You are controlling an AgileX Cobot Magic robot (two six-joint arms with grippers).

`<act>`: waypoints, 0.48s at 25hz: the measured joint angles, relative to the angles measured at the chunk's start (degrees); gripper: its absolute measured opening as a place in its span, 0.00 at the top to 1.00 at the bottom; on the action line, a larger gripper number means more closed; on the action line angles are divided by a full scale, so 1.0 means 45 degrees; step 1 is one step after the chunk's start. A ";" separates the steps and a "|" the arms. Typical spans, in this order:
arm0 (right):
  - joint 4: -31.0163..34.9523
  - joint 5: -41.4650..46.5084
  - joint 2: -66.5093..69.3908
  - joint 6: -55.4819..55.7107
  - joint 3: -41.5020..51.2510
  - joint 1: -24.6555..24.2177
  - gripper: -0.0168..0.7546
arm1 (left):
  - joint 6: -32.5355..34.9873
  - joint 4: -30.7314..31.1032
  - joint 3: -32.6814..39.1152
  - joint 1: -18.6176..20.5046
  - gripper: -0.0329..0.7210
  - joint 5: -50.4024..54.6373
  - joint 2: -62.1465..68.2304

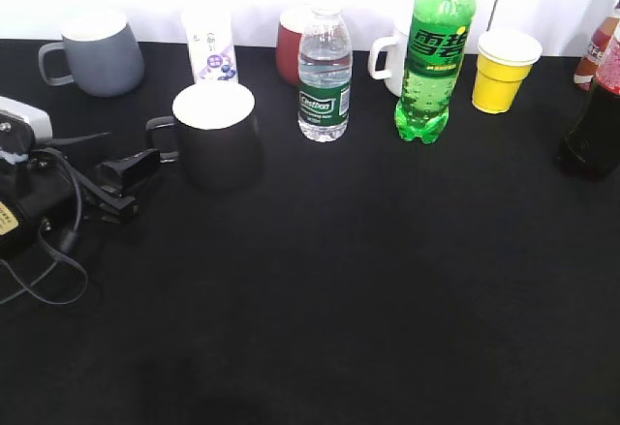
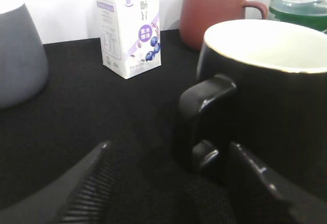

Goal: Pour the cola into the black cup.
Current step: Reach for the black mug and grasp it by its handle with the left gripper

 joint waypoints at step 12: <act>0.0000 0.0000 0.0000 0.0000 0.0000 0.0000 0.40 | 0.0000 0.0001 -0.0894 0.0000 0.28 -0.0031 0.1138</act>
